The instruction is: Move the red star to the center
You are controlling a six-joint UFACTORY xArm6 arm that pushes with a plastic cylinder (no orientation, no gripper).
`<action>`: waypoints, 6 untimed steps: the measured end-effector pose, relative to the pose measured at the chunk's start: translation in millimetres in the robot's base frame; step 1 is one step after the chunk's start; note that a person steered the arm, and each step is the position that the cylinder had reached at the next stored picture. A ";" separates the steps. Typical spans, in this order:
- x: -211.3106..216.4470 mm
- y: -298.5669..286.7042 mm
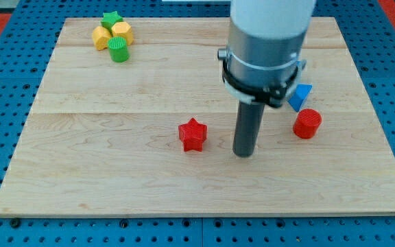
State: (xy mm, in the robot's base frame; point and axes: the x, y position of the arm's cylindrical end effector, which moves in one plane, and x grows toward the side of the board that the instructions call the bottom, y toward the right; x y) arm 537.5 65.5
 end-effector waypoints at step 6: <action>-97.5 -40.4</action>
State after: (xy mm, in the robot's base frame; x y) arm 440.0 25.1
